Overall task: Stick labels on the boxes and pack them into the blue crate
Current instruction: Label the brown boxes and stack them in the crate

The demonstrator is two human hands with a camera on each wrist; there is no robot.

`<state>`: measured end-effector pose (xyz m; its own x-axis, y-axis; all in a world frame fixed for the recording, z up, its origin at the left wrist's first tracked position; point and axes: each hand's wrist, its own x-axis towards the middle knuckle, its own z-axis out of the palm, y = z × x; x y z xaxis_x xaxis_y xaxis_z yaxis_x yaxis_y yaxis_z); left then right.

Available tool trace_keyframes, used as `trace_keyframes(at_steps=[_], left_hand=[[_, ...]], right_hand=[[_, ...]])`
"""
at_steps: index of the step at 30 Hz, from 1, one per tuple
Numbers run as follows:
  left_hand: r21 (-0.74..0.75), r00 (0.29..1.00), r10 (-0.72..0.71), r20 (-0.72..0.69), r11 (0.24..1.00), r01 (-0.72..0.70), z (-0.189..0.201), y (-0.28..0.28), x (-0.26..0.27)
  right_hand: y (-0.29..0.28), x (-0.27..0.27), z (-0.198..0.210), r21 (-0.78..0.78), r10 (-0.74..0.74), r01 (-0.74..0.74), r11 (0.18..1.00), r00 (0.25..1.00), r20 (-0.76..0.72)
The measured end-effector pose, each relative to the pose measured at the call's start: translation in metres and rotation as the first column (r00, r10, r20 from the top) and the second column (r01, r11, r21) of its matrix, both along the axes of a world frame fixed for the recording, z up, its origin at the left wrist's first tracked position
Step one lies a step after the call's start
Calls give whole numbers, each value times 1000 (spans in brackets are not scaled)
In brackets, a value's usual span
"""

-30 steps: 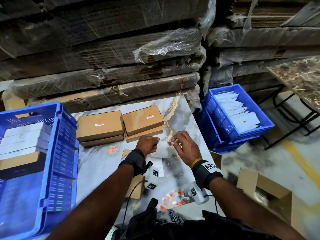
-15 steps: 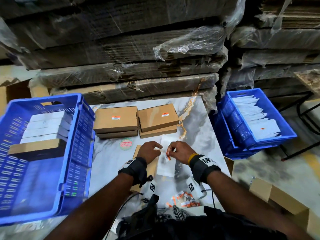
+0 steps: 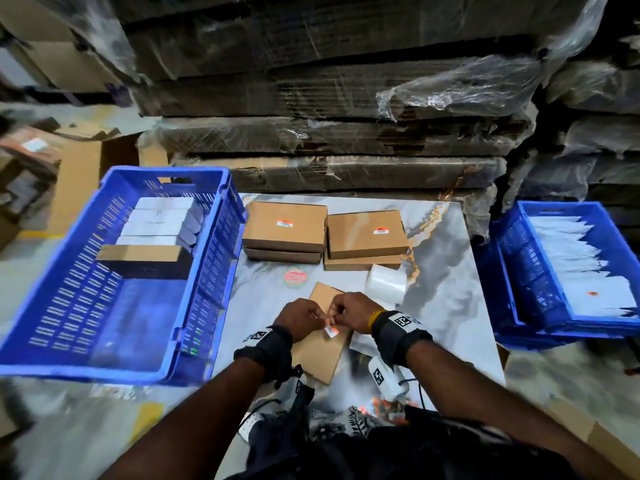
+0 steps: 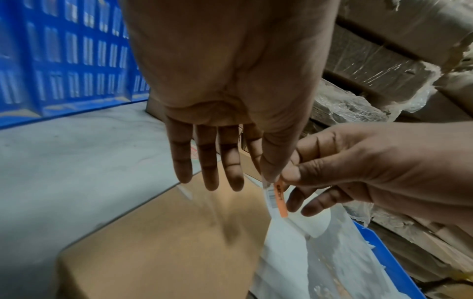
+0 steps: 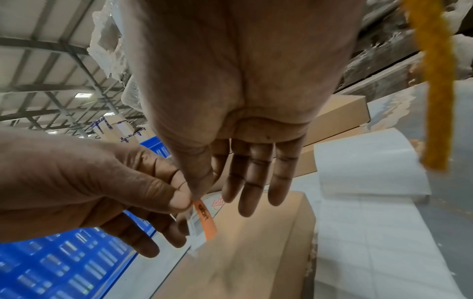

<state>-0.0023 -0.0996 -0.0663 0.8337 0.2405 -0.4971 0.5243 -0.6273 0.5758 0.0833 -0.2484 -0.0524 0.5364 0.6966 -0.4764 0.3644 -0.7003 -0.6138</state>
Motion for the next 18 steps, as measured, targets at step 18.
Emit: trace_keyframes(at_steps=[18], left_hand=[[-152,956,242,-168,952,-267,-18,18,-24]], right_hand=[[2,-36,-40,-149,-212,207,967,977,-24]])
